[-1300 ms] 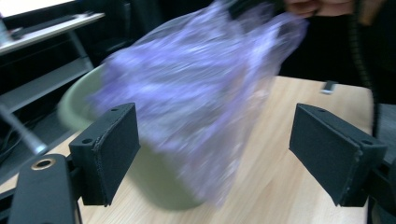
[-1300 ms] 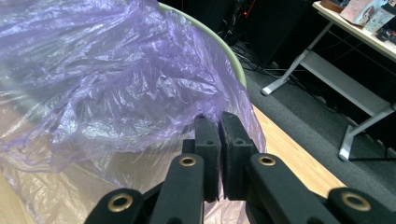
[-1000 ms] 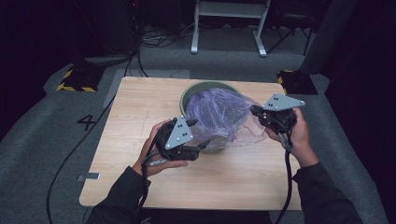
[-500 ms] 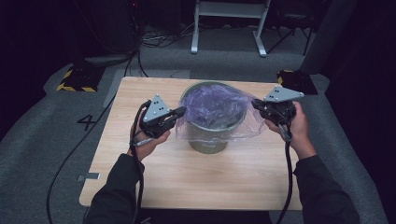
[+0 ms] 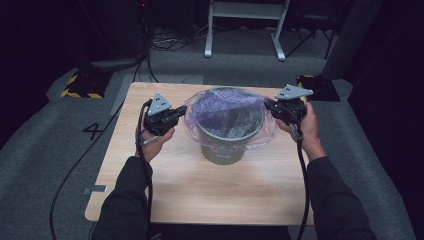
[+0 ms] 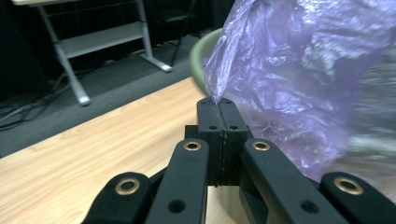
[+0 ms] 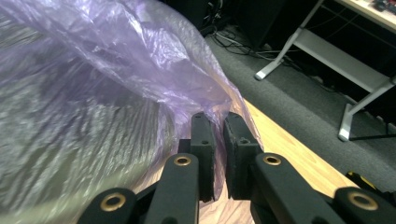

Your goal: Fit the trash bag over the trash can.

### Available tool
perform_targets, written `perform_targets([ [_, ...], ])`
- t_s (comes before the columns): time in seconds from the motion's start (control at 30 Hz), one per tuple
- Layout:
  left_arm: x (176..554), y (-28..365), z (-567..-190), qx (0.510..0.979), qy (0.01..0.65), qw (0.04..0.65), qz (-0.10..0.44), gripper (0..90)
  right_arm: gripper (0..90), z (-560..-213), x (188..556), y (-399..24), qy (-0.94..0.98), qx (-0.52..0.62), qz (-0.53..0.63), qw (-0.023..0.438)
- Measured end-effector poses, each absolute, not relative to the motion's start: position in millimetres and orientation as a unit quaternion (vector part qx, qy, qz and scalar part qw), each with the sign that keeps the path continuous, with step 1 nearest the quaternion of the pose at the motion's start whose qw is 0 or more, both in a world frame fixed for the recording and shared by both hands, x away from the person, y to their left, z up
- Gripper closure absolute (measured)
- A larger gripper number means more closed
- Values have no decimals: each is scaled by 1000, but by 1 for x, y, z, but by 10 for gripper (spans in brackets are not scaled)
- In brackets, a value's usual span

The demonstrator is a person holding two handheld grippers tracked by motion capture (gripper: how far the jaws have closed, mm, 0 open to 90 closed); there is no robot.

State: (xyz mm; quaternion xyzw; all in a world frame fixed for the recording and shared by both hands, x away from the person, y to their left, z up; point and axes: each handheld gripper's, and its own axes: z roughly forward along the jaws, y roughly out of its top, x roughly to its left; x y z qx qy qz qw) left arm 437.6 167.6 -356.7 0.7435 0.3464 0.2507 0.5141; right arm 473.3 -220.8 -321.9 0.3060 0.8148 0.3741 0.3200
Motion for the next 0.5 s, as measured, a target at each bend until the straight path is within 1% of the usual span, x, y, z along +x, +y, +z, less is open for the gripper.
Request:
perform_targets([
  [0.1, 446, 169, -362, 741, 356, 511, 252, 897, 843, -322, 479, -220, 813, 313, 376, 316],
  [0.2, 453, 171, -370, 740, 367, 511, 239, 897, 820, -323, 485, -220, 809, 322, 384, 308],
  [0.33, 462, 172, -380, 747, 379, 494, 231, 898, 789, -325, 492, -220, 801, 338, 396, 297],
  [0.4, 465, 172, -383, 750, 385, 484, 235, 898, 729, -326, 494, -220, 795, 346, 400, 297],
  [0.47, 468, 173, -388, 750, 391, 480, 231, 898, 637, -327, 496, -221, 786, 359, 410, 293],
  [0.5, 468, 173, -388, 750, 391, 480, 231, 898, 637, -327, 496, -221, 786, 359, 410, 293],
])
